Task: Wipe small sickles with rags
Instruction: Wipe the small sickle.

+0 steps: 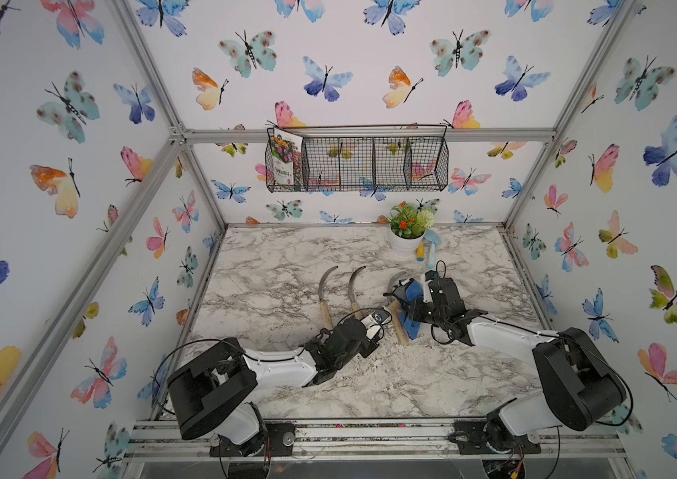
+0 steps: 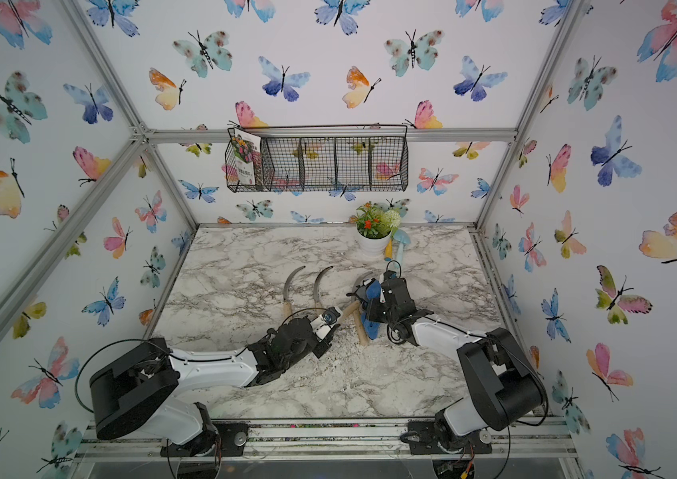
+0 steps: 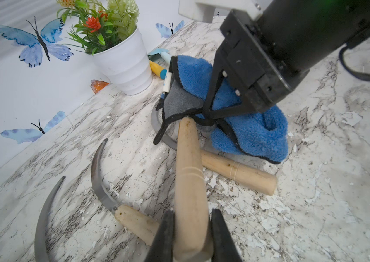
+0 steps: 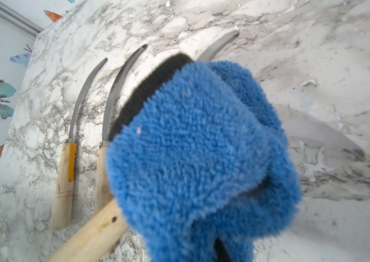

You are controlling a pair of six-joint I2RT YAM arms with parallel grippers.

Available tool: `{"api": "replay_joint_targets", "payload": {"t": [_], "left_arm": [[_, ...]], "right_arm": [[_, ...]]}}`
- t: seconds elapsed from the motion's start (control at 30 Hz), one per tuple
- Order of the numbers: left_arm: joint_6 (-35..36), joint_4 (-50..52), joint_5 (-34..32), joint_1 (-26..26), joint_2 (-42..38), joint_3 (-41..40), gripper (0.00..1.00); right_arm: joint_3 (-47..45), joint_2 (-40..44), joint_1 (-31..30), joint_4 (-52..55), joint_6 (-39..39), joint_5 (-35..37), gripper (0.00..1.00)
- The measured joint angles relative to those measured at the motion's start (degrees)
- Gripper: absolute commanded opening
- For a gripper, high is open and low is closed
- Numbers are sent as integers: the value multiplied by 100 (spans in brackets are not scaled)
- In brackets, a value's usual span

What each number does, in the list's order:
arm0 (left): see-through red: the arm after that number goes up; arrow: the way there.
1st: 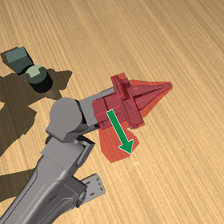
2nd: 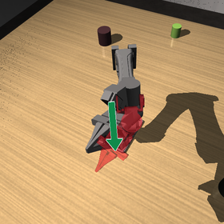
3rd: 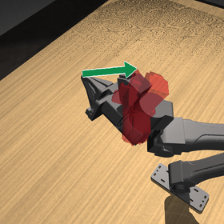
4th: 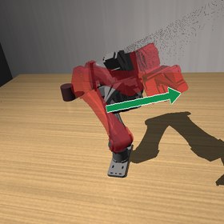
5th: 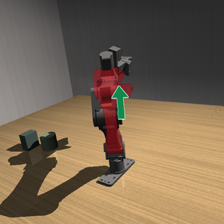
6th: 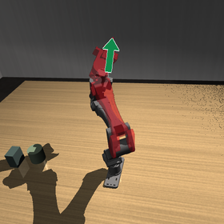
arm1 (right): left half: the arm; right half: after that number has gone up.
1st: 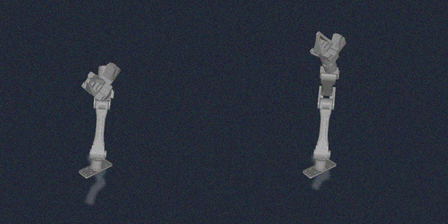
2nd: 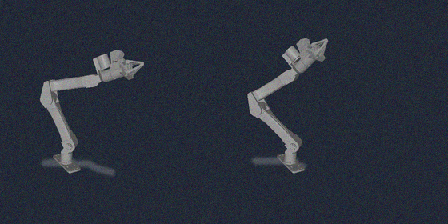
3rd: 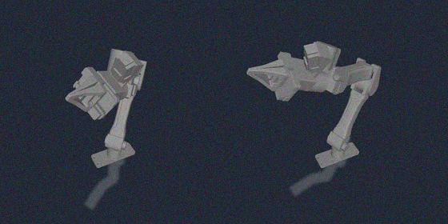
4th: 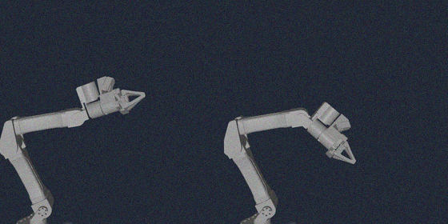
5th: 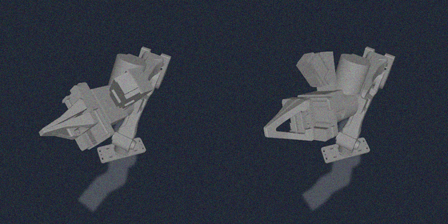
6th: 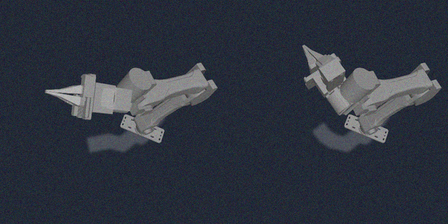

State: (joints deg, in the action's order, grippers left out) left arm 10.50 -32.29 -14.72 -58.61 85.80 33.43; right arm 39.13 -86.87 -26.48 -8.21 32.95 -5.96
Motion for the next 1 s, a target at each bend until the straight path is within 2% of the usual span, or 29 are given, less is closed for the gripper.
{"api": "replay_joint_targets", "payload": {"t": [0.27,0.53,0.67,0.9,1.0], "left_arm": [[-2,-11,2,0,-2,0,0],[0,-39,11,-2,-2,0,0],[0,-39,13,-2,-2,0,0],[0,-33,-4,0,-2,0,0],[0,-31,-2,0,-2,0,0]], "right_arm": [[-22,-627,1307,-94,-96,-490,2],[-28,-592,1416,-87,-197,-748,2],[2,-380,1082,74,-216,-601,2],[330,184,-146,385,-212,-125,2],[380,345,-251,413,-216,28,2]]}}
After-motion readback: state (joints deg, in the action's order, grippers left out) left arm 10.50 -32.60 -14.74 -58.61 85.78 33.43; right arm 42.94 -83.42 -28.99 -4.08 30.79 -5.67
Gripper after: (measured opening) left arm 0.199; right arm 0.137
